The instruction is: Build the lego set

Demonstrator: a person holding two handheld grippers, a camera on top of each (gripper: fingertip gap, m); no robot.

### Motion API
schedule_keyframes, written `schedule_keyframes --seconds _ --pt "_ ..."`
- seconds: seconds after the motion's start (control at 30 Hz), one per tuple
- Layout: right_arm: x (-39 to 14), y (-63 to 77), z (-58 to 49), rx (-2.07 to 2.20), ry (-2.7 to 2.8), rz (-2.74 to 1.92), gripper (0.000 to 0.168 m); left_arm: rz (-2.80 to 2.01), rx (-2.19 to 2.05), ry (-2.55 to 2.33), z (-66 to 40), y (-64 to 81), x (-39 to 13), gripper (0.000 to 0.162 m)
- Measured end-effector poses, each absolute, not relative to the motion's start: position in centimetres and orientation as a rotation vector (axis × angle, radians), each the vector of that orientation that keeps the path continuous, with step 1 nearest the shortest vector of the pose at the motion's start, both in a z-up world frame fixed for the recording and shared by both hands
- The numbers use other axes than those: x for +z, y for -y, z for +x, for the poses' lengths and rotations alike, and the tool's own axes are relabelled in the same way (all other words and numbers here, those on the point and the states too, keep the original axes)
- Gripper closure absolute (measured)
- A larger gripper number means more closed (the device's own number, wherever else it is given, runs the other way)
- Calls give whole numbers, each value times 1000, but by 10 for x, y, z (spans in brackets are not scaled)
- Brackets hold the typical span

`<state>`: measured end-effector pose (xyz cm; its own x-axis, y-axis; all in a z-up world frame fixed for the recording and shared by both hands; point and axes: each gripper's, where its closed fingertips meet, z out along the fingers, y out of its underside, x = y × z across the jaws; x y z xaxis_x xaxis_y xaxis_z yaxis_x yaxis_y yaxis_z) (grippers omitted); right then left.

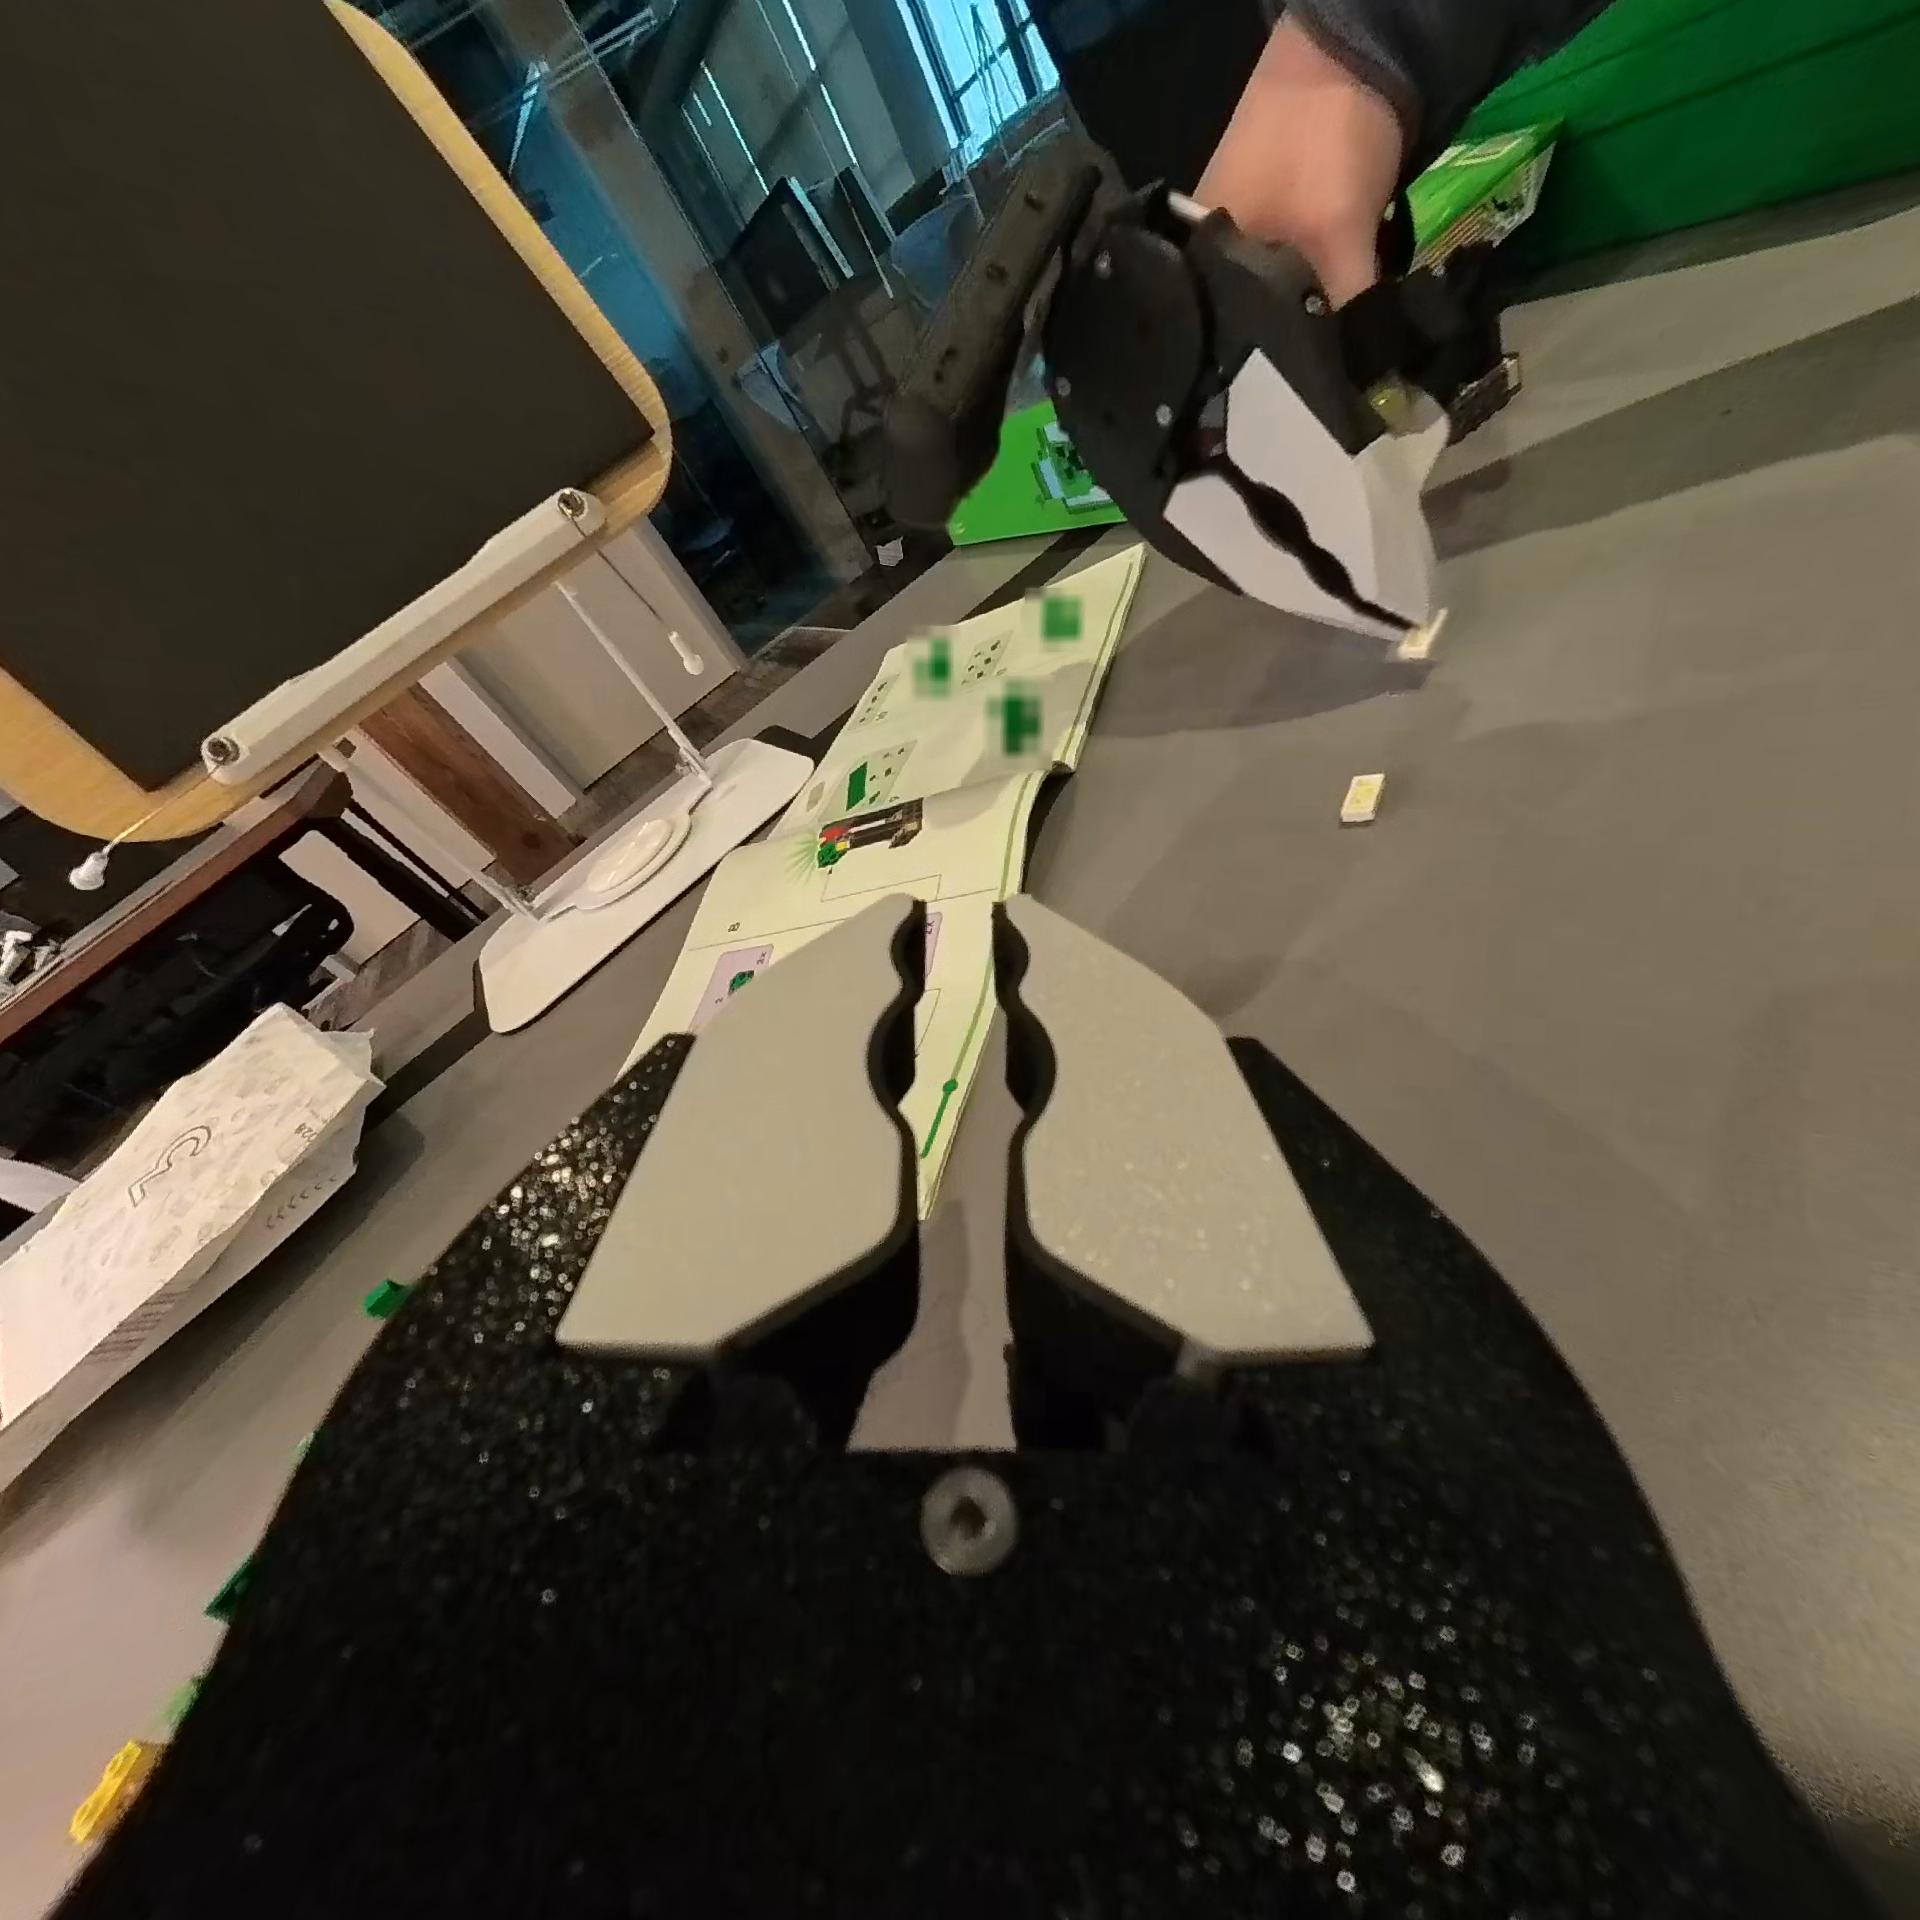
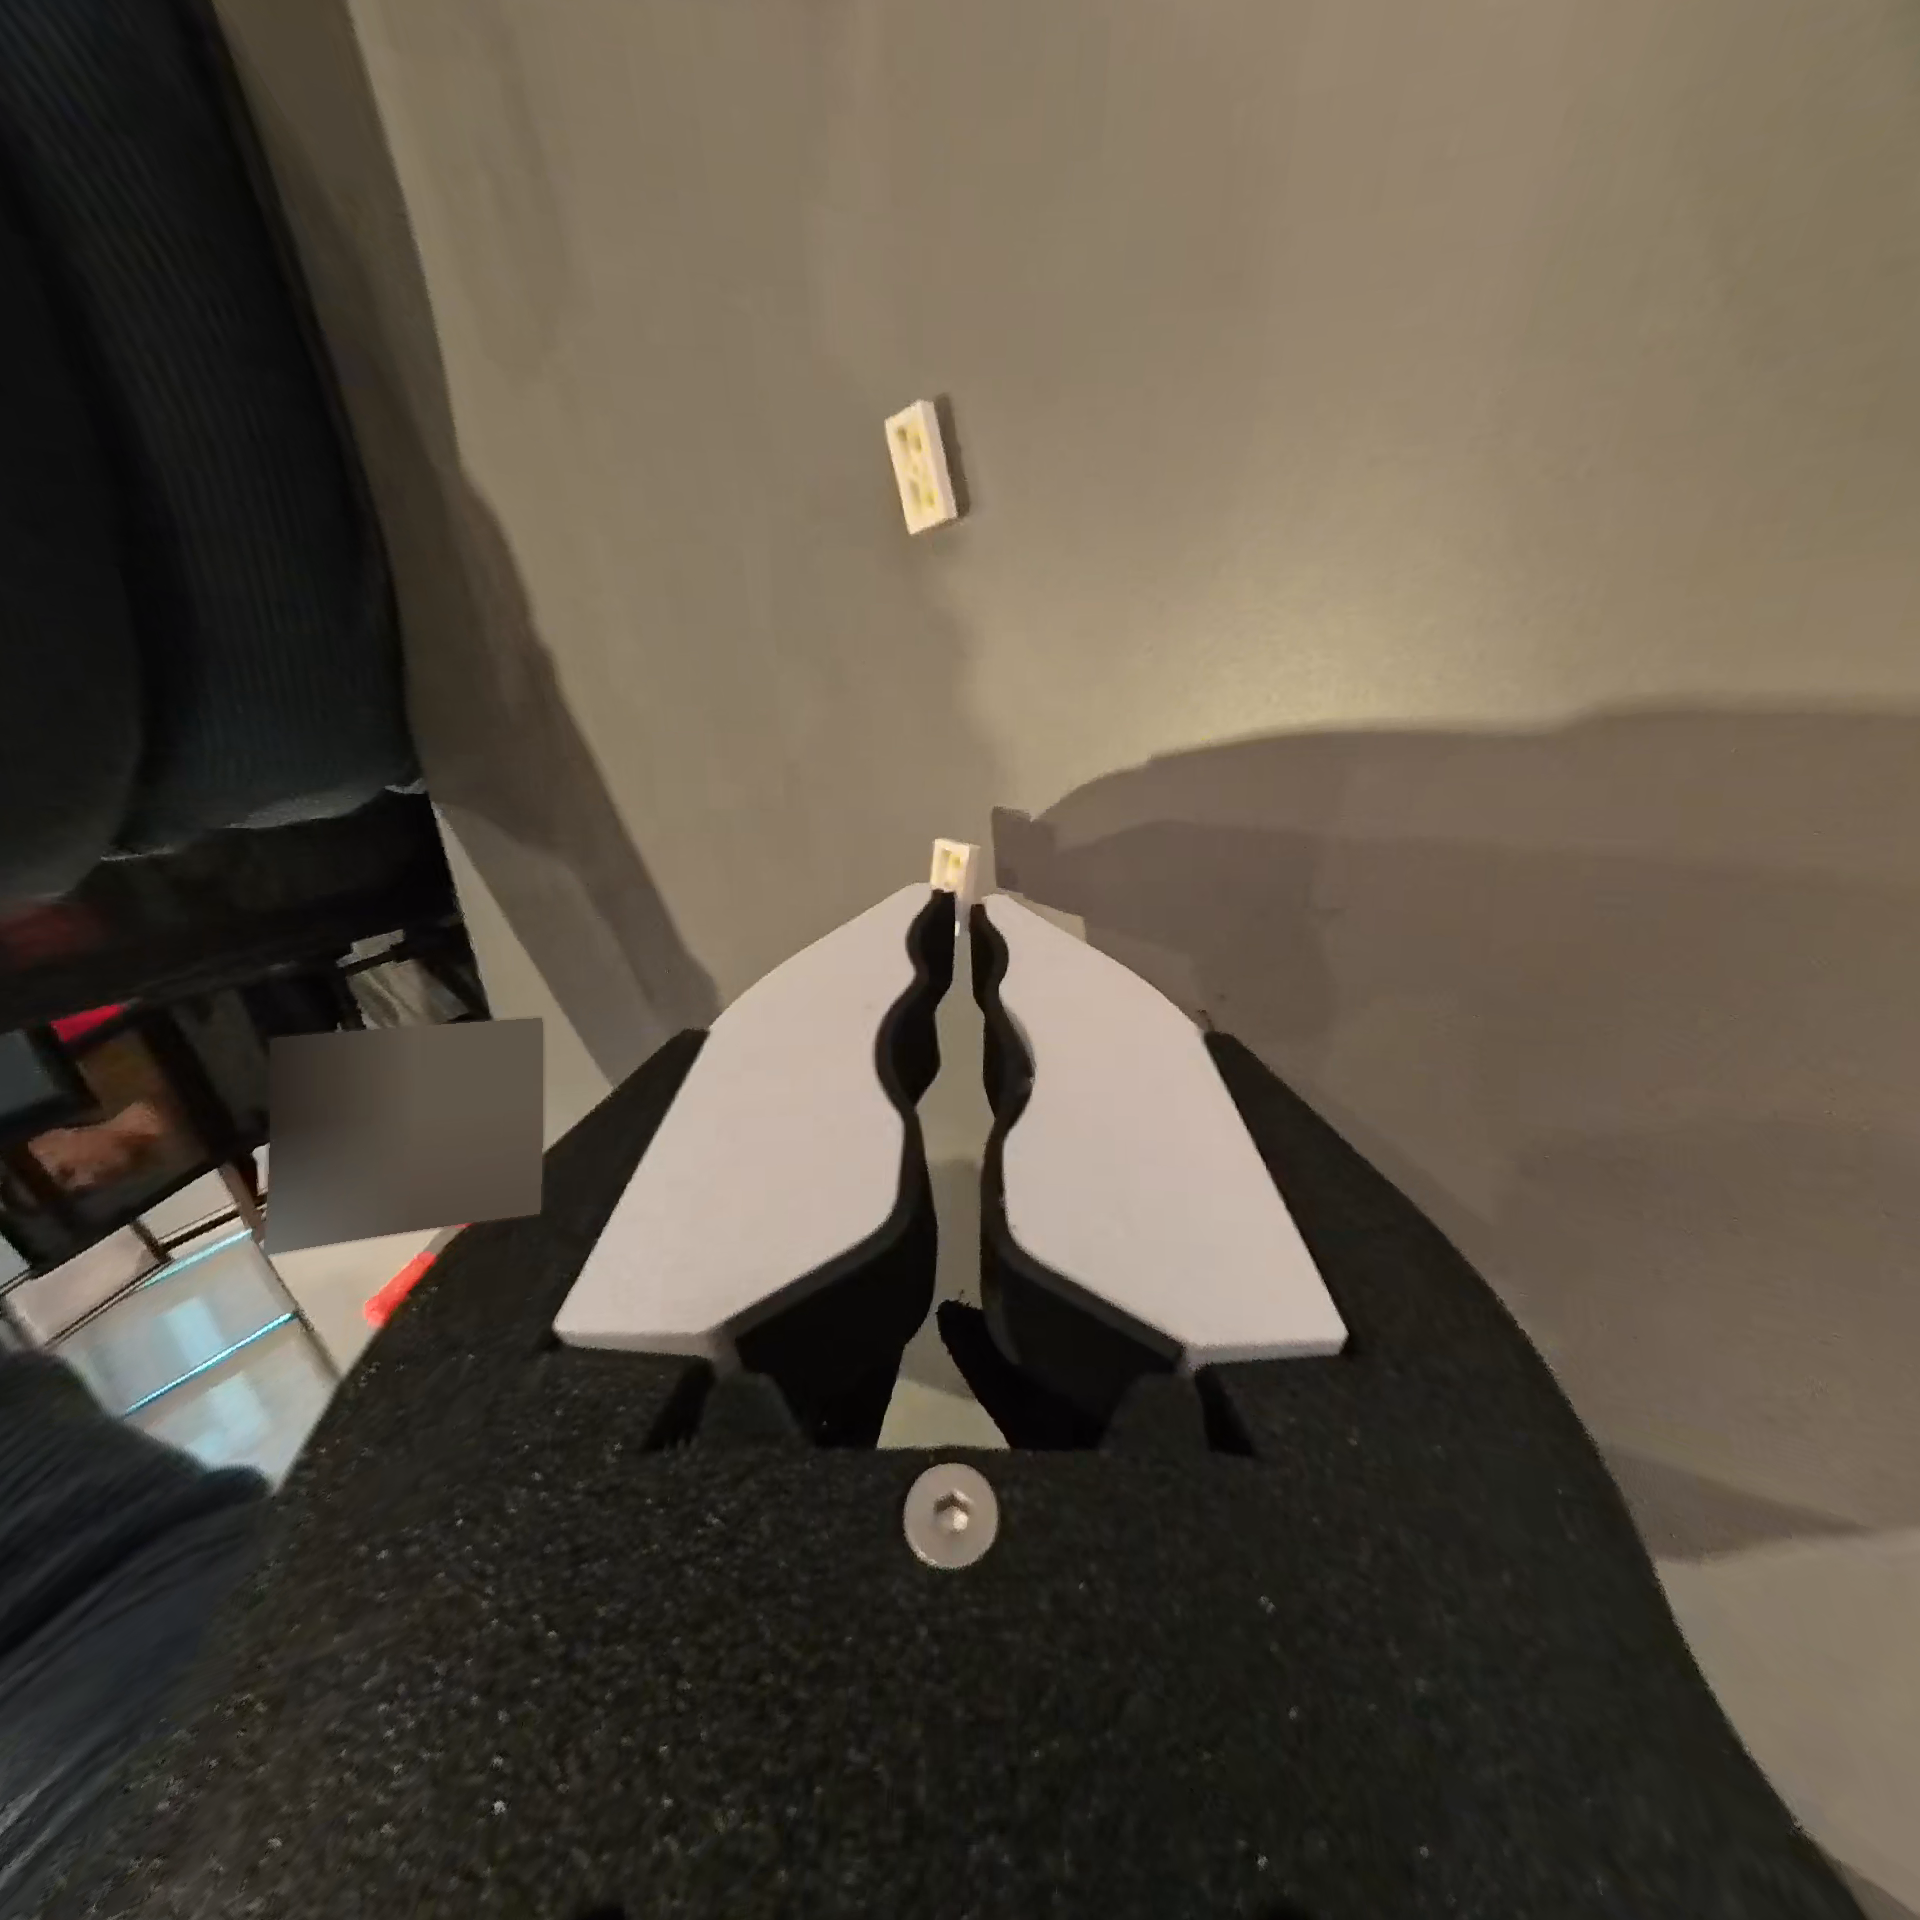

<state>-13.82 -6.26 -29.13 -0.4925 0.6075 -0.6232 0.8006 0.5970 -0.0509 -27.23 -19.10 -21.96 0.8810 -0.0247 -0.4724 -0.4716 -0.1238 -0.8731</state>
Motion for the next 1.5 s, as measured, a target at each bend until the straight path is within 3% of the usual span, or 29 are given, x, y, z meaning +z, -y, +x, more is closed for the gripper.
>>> schedule_keyframes --seconds 0.13,0.27,0.47,0.63,0.93,1.23,1.5 --pt "-288 63 -151 -483 -2433 1142 165 -1662 401 -397 -271 191 -220 150" --pt "-293 60 -174 -423 -2949 1144 166 -1665 409 -416 -269 191 -221 150" --pt "-288 49 -179 84 -3649 841 166 -1669 415 -439 -265 190 -223 151" --pt "-282 45 -176 315 -3859 564 166 -1674 428 -456 -263 189 -224 151" --pt "-290 48 -156 270 -3765 339 149 -1678 434 -457 -264 189 -225 151" --pt "-279 52 -155 -552 -3210 1202 149 -1678 441 -468 -263 190 -226 152" --pt "-298 43 -157 -593 -3134 1142 149 -1675 426 -484 -259 190 -226 151"
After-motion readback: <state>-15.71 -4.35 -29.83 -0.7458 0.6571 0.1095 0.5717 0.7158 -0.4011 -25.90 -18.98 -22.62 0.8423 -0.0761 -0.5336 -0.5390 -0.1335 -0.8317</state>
